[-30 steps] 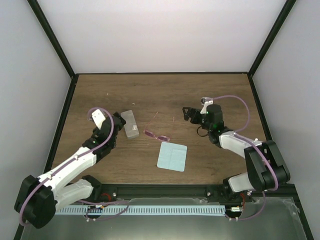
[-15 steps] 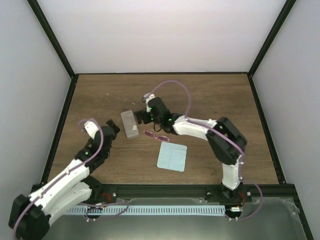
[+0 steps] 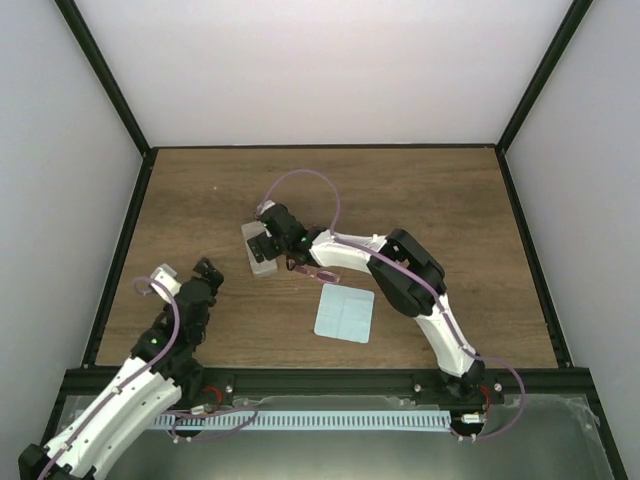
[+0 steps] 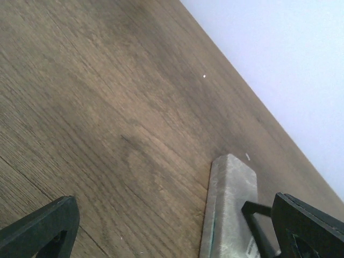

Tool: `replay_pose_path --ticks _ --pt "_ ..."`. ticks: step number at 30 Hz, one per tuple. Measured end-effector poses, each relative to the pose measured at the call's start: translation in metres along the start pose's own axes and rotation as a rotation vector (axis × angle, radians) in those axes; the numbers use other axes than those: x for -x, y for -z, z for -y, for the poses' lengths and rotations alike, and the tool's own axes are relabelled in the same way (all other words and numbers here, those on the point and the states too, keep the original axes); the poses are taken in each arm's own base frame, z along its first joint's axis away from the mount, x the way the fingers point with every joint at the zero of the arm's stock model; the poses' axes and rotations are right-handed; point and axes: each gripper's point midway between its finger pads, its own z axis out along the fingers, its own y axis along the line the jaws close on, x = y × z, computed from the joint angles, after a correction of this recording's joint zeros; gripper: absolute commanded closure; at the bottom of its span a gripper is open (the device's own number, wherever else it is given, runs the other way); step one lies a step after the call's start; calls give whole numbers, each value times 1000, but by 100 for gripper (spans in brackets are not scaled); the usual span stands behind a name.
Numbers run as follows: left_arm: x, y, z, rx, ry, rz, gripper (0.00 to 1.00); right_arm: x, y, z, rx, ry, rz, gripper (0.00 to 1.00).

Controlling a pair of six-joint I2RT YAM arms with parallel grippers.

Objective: Organize the sunglasses
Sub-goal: Pick up the sunglasses case from the center of the board.

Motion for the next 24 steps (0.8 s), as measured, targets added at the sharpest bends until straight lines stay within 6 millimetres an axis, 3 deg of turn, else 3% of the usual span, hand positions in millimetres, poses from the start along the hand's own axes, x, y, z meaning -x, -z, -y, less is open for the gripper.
replay_pose_path --ticks 3,9,19,24 --pt "-8 -6 -3 31 -36 -22 0 7 1 1 -7 -2 12 0" --pt "-24 -15 -14 100 -108 -67 0 2 -2 3 -22 7 -7 0" --pt "-16 -11 -6 60 -77 -42 0 4 -2 -14 68 7 -11 0" --pt "-16 -12 -6 63 -83 -40 0 10 -13 -17 68 8 -12 0"
